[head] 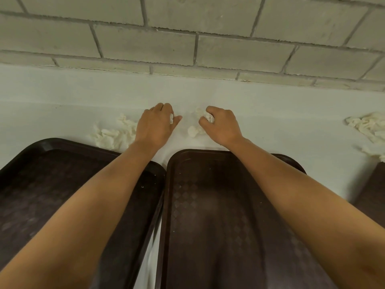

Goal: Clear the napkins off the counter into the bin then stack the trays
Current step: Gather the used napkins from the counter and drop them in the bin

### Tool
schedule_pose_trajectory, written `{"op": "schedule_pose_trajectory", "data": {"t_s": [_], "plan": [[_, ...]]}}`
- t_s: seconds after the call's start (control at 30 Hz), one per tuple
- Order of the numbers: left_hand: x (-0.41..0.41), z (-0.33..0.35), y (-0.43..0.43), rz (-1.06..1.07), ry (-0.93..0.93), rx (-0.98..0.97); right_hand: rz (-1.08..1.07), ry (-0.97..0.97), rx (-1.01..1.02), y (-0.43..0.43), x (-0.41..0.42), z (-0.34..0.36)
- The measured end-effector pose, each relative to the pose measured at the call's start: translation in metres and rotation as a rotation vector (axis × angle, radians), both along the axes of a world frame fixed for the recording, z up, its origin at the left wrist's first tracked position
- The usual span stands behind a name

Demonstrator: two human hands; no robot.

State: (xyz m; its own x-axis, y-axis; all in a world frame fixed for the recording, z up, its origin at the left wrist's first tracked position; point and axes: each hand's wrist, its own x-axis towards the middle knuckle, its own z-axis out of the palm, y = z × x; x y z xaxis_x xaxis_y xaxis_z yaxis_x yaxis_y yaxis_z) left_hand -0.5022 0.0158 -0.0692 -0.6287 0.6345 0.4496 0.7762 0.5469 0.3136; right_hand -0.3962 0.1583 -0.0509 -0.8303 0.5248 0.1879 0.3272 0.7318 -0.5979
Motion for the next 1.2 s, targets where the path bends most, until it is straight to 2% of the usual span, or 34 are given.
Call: {"op": "schedule_pose_trajectory", "data": {"t_s": [0.2, 0.63, 1.2], "plan": [[0.013, 0.017, 0.003, 0.017, -0.007, 0.076, -0.001, 0.020, 0.011, -0.002, 0.008, 0.006], [0.051, 0.052, 0.013, -0.087, -0.030, 0.276, -0.033, 0.075, 0.013, 0.000, 0.050, 0.025], [0.167, 0.091, 0.039, -0.233, -0.064, 0.252, -0.108, 0.126, 0.026, 0.024, 0.159, 0.048]]}}
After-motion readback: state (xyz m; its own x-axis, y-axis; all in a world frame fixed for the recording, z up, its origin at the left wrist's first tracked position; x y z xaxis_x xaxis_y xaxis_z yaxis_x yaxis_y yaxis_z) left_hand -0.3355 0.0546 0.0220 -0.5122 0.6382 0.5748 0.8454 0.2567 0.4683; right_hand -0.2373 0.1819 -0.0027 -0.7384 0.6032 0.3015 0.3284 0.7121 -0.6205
